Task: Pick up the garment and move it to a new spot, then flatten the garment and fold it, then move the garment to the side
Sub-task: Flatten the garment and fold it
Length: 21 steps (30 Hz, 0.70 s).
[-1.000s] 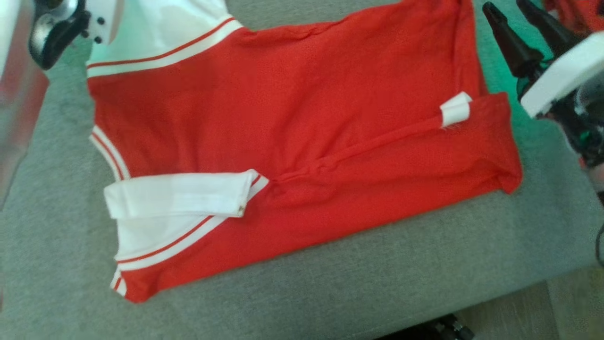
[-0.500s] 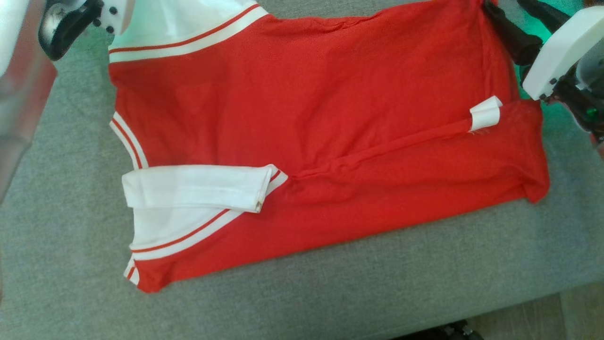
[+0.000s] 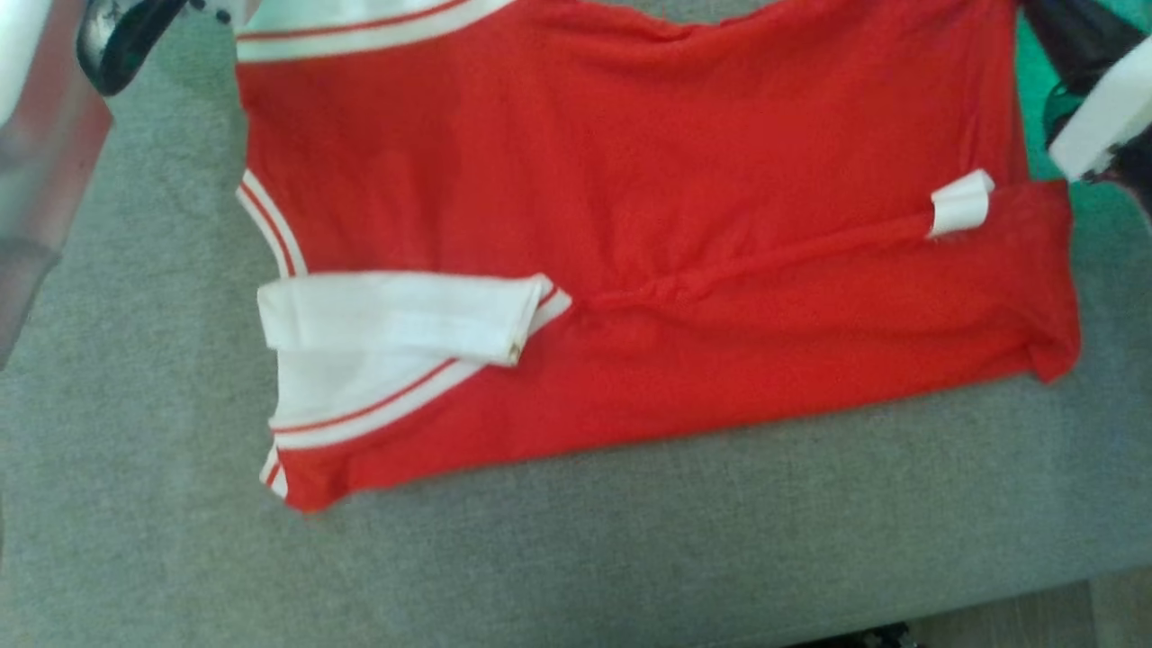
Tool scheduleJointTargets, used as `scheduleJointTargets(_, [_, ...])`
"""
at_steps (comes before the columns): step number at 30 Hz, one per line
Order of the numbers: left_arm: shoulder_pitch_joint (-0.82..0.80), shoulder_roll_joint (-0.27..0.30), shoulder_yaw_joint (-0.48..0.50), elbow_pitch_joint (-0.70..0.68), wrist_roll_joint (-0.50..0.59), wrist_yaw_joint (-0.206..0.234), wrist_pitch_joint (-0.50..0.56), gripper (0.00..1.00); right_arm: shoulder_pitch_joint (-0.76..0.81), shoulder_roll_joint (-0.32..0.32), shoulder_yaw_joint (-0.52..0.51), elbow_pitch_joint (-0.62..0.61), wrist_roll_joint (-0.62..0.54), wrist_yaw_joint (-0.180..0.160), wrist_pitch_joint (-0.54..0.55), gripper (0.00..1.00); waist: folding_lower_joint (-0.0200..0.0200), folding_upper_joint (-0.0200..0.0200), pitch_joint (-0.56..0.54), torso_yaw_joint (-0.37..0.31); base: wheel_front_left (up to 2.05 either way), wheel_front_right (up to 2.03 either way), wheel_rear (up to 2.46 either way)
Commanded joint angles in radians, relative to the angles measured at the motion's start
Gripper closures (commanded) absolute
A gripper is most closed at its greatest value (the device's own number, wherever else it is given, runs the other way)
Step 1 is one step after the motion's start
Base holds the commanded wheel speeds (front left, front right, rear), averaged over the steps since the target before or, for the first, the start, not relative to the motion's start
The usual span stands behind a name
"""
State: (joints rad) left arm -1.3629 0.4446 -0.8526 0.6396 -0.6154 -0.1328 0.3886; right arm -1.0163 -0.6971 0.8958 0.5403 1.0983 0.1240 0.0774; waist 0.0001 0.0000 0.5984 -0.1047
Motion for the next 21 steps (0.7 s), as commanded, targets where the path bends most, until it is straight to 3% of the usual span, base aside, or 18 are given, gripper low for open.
scheduleJointTargets(1, [-0.077, 0.030, 0.040, -0.024, -0.001, 0.002, -0.030, 1.00, -0.011, -0.047, -0.007, -0.024, 0.017, 0.007, -0.026, 1.00, -0.0001, 0.0000, -0.003, 0.005, 0.00, 0.00, 0.00])
scheduleJointTargets(7, [-0.102, 0.025, 0.050, -0.042, -0.016, 0.002, -0.201, 1.00, -0.005, -0.124, -0.016, -0.095, 0.094, 0.007, -0.143, 1.00, -0.0001, 0.0000, -0.021, 0.029, 0.00, 0.00, 0.00])
scheduleJointTargets(11, [-0.068, 0.048, 0.030, -0.116, -0.052, 0.002, -0.251, 1.00, 0.039, -0.180, -0.014, -0.150, 0.131, 0.007, -0.196, 1.00, -0.0001, 0.0000, -0.038, 0.047, 0.00, 0.00, 0.00])
scheduleJointTargets(16, [0.070, 0.141, 0.015, -0.286, -0.085, 0.014, -0.270, 1.00, 0.141, -0.264, -0.005, -0.205, 0.159, 0.007, -0.259, 1.00, -0.0001, 0.0000, -0.067, 0.076, 0.00, 0.00, 0.00])
scheduleJointTargets(21, [0.226, 0.231, 0.009, -0.469, -0.112, 0.073, -0.256, 1.00, 0.231, -0.309, -0.002, -0.227, 0.175, 0.007, -0.285, 1.00, -0.0001, 0.0000, -0.083, 0.092, 0.00, 0.00, 0.00])
